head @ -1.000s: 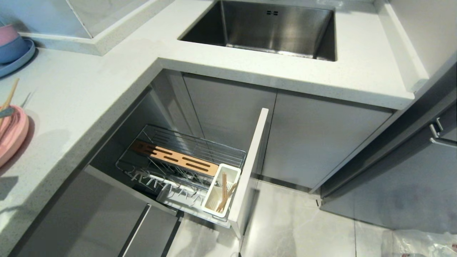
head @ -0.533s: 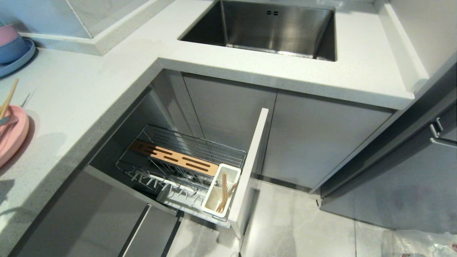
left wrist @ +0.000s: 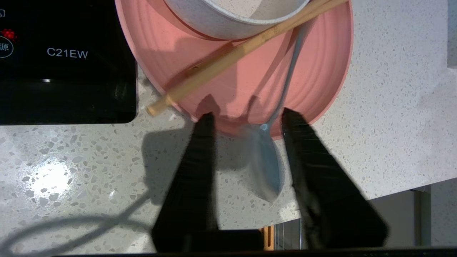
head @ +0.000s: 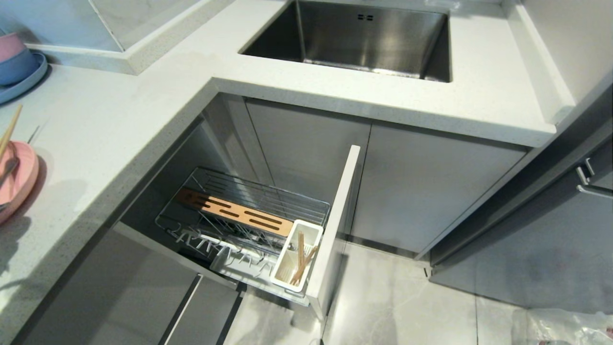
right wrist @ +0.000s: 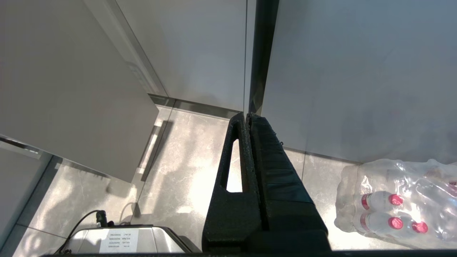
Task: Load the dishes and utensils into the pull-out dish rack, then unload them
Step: Take the spoon out of the cupboard
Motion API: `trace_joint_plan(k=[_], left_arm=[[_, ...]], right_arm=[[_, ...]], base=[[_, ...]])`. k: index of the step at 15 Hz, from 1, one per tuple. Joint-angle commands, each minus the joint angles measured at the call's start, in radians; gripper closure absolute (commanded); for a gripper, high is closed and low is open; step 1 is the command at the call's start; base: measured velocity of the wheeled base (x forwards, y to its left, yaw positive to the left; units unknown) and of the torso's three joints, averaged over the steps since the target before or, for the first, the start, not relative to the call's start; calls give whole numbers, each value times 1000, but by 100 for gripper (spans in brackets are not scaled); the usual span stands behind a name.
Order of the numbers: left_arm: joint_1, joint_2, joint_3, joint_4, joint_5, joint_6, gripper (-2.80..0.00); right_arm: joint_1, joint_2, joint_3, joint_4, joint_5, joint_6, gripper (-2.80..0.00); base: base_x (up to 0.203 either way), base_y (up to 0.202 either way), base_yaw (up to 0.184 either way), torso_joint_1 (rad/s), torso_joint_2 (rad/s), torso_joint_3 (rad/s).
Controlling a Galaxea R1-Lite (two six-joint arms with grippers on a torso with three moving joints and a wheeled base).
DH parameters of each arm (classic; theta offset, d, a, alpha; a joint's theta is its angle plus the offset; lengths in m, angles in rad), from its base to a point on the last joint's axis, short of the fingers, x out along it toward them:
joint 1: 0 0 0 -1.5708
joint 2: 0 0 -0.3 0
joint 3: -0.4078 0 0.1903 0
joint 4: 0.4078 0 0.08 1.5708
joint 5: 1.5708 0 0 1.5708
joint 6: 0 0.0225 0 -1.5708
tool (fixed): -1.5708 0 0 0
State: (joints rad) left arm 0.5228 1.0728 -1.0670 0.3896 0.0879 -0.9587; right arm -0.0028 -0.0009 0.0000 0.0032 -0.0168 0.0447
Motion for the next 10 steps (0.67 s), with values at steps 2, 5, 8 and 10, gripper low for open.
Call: trace_joint_plan(k=[2, 5, 8, 10], left_arm=[[0, 1, -1, 0, 1, -6, -280], [0, -2, -1, 0, 1, -5, -280], [-10, -3, -12, -1, 1, -1, -280], [-29, -11, -55, -4, 1, 29, -280]], right_arm=[[0, 1, 2, 0, 0, 0, 0], [0, 1, 2, 0, 0, 0, 0], [0, 1, 2, 0, 0, 0, 0], [0, 1, 2, 0, 0, 0, 0]], base=[[0, 0, 0, 0, 0, 0], [0, 0, 0, 0, 0, 0], [0, 0, 0, 0, 0, 0], [0, 0, 0, 0, 0, 0]])
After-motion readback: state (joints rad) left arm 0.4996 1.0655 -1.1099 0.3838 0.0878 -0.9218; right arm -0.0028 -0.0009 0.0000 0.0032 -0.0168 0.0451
